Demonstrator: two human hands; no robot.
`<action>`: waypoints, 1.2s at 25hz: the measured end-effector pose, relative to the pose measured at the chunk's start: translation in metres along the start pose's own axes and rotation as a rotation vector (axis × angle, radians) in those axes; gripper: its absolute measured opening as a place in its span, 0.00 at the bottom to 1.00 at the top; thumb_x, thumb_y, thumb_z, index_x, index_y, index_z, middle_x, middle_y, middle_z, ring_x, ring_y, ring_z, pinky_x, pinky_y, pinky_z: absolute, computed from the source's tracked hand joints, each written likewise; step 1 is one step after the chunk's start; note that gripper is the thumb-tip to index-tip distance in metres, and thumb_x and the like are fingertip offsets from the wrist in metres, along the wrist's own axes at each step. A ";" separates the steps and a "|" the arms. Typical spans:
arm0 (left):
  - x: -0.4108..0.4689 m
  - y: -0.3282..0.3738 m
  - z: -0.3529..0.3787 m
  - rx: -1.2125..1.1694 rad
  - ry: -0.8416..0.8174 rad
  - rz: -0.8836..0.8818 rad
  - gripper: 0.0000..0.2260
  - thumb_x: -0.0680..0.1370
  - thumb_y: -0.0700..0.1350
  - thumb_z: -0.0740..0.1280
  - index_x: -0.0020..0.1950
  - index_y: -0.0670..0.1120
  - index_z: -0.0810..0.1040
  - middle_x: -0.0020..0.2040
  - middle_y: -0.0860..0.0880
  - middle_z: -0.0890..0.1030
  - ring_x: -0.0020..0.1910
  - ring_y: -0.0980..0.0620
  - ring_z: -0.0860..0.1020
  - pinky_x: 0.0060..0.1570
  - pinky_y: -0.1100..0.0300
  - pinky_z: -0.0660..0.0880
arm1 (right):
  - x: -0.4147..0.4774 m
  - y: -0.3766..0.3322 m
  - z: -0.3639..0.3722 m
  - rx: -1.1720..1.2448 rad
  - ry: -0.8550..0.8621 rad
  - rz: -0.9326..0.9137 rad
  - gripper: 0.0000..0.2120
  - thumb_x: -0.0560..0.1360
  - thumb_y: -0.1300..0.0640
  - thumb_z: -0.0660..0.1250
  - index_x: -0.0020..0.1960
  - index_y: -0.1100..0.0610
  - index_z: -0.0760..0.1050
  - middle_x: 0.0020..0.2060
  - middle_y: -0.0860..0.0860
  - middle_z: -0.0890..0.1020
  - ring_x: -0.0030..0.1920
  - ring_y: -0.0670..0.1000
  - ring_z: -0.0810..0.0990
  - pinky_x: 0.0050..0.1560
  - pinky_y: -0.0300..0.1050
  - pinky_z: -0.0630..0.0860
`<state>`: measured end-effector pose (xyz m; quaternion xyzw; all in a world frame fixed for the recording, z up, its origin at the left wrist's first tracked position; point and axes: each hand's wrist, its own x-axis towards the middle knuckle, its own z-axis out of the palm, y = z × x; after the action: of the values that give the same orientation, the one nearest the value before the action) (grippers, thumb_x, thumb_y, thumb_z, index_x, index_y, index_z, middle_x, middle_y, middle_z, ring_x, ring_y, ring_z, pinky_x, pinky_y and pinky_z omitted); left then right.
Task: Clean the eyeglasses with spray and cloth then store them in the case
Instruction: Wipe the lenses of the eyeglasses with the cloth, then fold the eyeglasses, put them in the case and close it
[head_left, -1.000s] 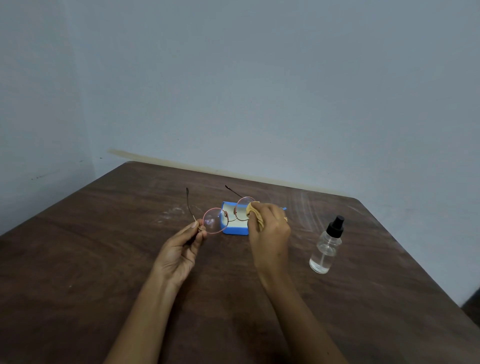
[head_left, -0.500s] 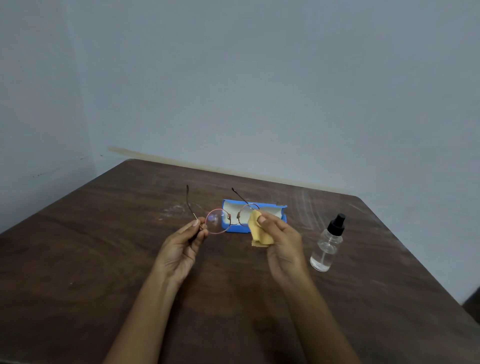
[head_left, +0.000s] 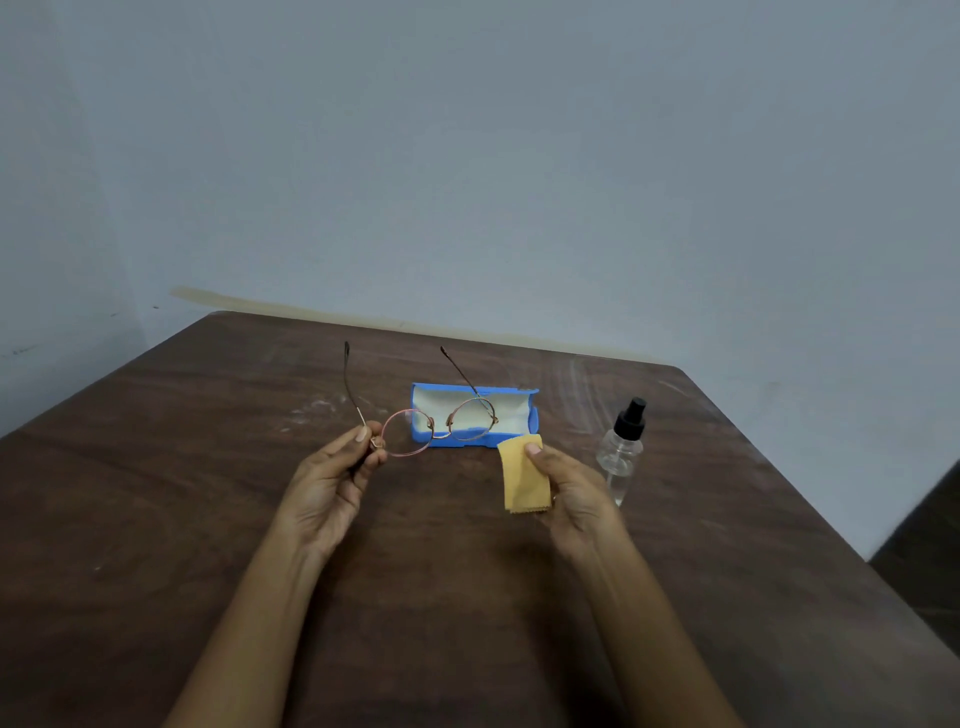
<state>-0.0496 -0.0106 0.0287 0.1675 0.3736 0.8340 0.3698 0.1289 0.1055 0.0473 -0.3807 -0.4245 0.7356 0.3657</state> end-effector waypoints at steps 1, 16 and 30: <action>-0.001 -0.002 0.001 0.027 -0.017 0.001 0.21 0.77 0.33 0.57 0.31 0.42 0.83 0.26 0.50 0.80 0.26 0.59 0.78 0.29 0.74 0.74 | 0.001 0.001 -0.005 -0.069 0.037 -0.021 0.05 0.72 0.61 0.68 0.47 0.61 0.78 0.35 0.52 0.81 0.35 0.50 0.77 0.32 0.43 0.75; -0.013 -0.028 0.005 0.479 -0.245 0.090 0.11 0.75 0.31 0.59 0.41 0.40 0.79 0.27 0.51 0.79 0.27 0.60 0.75 0.33 0.72 0.74 | 0.004 0.013 -0.068 -0.394 0.304 -0.069 0.09 0.73 0.65 0.66 0.52 0.66 0.77 0.47 0.60 0.78 0.46 0.57 0.76 0.41 0.50 0.76; -0.014 -0.030 0.008 0.657 -0.198 0.220 0.08 0.75 0.30 0.60 0.46 0.37 0.78 0.25 0.52 0.79 0.26 0.61 0.74 0.34 0.71 0.74 | -0.009 0.015 -0.063 -0.865 0.503 -0.291 0.09 0.74 0.59 0.65 0.53 0.56 0.76 0.50 0.57 0.81 0.51 0.55 0.77 0.41 0.39 0.67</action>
<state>-0.0211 -0.0033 0.0119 0.3968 0.5636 0.6841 0.2386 0.1848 0.1143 0.0141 -0.5989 -0.6372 0.3205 0.3641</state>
